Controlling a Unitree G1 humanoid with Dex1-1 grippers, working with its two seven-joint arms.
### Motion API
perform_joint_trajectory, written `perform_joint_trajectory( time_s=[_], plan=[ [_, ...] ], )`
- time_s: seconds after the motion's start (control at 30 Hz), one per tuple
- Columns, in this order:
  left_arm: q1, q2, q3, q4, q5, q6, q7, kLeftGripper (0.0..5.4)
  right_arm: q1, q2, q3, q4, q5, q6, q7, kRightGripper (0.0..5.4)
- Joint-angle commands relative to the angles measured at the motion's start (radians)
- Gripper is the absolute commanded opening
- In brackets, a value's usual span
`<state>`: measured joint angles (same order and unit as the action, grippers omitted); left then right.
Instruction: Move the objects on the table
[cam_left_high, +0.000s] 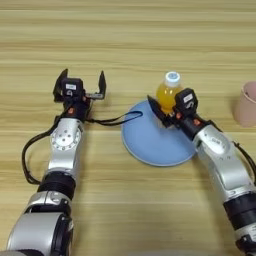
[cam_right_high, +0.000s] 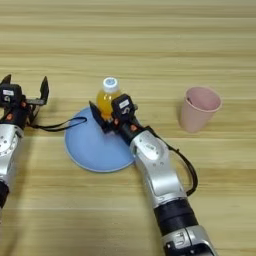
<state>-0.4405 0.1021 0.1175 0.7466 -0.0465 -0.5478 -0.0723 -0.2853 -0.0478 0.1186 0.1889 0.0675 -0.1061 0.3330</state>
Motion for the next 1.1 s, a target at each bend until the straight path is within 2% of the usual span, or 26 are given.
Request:
perform_joint_trajectory(
  time_s=[0.03,0.27,0.43,0.8,1.1],
  plan=[
    [0.002,0.010,0.004,0.002,0.002,0.000,0.000,5.40,-0.094,-0.019,-0.080,-0.007,0.023,-0.045,-0.043,3.40],
    [0.001,0.011,0.004,0.005,0.001,0.000,-0.002,5.40,-0.165,-0.054,-0.185,0.127,0.020,-0.096,-0.130,3.40],
    [0.001,0.013,0.006,0.007,-0.001,0.000,-0.005,5.40,-0.205,-0.063,-0.217,0.259,0.010,-0.142,-0.168,3.40],
    [-0.002,0.014,0.012,0.014,-0.002,0.000,-0.008,5.40,-0.282,-0.061,-0.217,0.565,-0.022,-0.278,-0.193,3.40],
    [0.000,0.013,0.016,0.011,-0.002,-0.002,-0.010,5.40,-0.305,-0.061,-0.217,0.651,-0.027,-0.326,-0.194,3.40]
  ],
)
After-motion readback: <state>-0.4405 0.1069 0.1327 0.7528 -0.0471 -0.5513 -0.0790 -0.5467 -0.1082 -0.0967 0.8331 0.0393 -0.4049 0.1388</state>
